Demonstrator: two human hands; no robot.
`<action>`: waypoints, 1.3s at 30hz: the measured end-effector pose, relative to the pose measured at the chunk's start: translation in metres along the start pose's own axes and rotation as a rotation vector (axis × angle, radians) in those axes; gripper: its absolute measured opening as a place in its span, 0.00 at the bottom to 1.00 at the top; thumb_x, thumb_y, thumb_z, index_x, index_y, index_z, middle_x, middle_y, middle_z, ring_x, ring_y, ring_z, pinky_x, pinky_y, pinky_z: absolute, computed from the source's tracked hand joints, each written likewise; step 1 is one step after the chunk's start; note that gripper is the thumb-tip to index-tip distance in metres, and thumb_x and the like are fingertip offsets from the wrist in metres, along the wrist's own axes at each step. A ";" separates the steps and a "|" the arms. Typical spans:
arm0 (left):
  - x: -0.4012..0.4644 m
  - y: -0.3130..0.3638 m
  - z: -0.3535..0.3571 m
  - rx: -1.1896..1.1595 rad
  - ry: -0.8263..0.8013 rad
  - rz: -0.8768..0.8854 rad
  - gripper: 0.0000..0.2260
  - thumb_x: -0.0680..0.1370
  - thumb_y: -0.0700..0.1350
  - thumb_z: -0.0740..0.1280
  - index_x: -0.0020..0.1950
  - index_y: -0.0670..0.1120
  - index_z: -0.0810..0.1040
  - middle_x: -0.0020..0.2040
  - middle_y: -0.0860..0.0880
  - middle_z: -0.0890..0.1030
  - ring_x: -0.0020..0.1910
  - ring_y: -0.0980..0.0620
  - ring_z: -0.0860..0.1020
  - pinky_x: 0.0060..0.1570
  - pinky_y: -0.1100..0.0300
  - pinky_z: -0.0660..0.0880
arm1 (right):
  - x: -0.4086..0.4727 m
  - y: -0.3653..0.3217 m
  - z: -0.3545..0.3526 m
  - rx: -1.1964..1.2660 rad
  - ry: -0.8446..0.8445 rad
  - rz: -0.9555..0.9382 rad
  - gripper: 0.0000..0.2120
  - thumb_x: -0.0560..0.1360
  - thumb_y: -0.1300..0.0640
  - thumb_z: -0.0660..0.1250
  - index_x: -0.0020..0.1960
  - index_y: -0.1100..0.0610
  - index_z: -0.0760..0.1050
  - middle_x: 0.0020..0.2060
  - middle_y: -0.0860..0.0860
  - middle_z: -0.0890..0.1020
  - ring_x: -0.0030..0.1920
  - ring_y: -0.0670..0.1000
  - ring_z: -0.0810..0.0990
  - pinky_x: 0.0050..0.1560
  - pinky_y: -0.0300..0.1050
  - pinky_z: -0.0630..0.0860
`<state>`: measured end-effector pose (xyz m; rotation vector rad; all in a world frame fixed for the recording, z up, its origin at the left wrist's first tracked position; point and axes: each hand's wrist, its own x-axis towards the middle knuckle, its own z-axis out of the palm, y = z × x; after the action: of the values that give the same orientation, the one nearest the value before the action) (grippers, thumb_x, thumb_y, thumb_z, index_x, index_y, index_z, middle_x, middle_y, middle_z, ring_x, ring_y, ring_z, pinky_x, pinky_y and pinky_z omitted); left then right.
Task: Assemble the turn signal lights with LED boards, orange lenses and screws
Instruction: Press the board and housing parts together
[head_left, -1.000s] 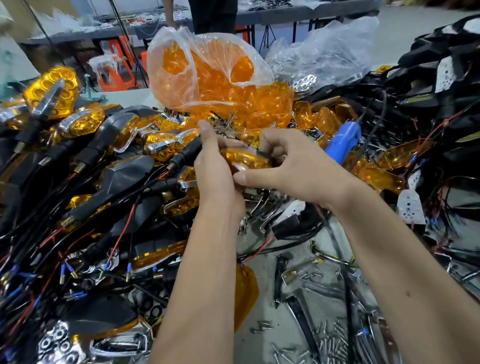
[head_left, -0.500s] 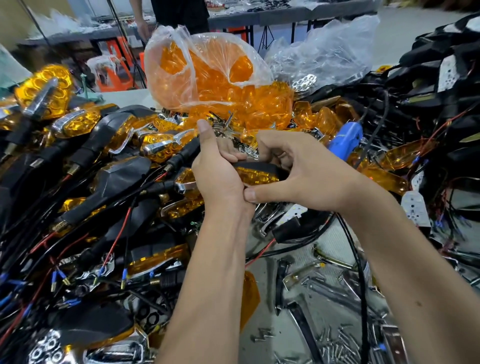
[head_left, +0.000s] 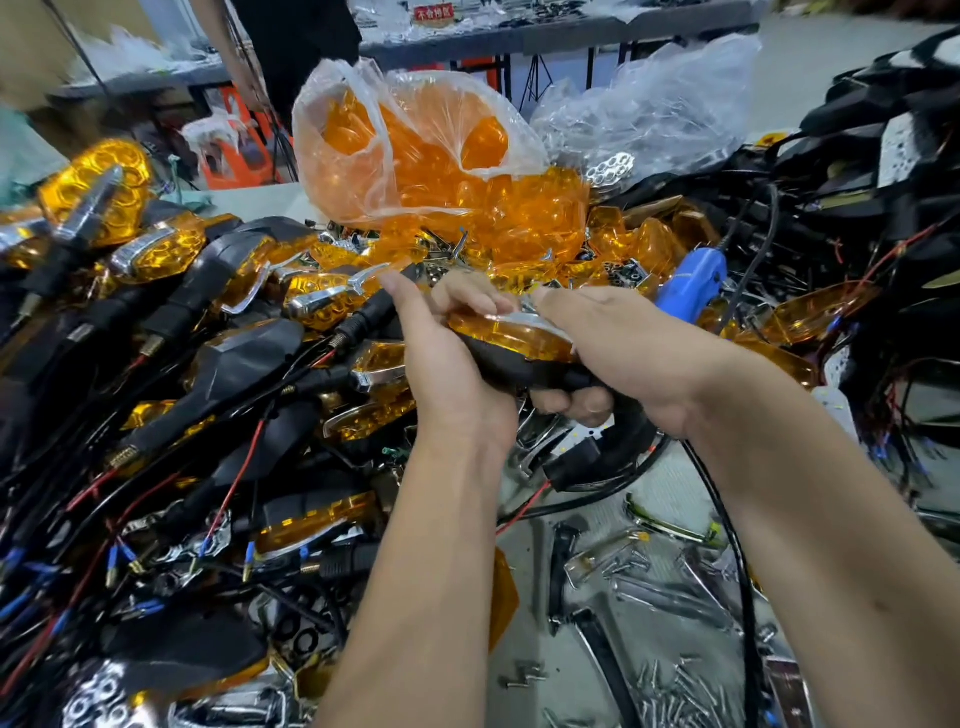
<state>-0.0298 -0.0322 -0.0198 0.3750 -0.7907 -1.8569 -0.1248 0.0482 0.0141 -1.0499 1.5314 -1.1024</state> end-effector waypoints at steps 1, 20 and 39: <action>0.000 0.001 0.001 -0.022 0.025 0.005 0.35 0.85 0.66 0.47 0.28 0.43 0.67 0.31 0.46 0.68 0.32 0.48 0.68 0.41 0.53 0.70 | 0.000 0.000 0.001 0.002 -0.014 0.013 0.19 0.87 0.50 0.51 0.45 0.58 0.72 0.27 0.57 0.74 0.21 0.50 0.61 0.26 0.39 0.59; 0.013 0.011 0.001 0.041 0.525 -0.161 0.36 0.83 0.64 0.57 0.17 0.49 0.67 0.22 0.50 0.73 0.25 0.50 0.74 0.44 0.53 0.75 | -0.008 -0.012 -0.010 -0.729 0.041 -0.363 0.22 0.65 0.48 0.84 0.54 0.45 0.78 0.51 0.42 0.82 0.54 0.49 0.82 0.55 0.56 0.82; 0.003 0.003 -0.001 0.813 0.545 0.359 0.30 0.87 0.59 0.53 0.27 0.46 0.66 0.20 0.55 0.67 0.22 0.55 0.66 0.32 0.55 0.64 | -0.005 -0.008 -0.017 -0.718 0.036 -0.415 0.09 0.74 0.49 0.78 0.51 0.51 0.86 0.37 0.53 0.84 0.39 0.58 0.82 0.44 0.60 0.81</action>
<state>-0.0279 -0.0364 -0.0181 1.1130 -1.1061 -0.9556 -0.1399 0.0536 0.0252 -1.9072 1.8399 -0.8377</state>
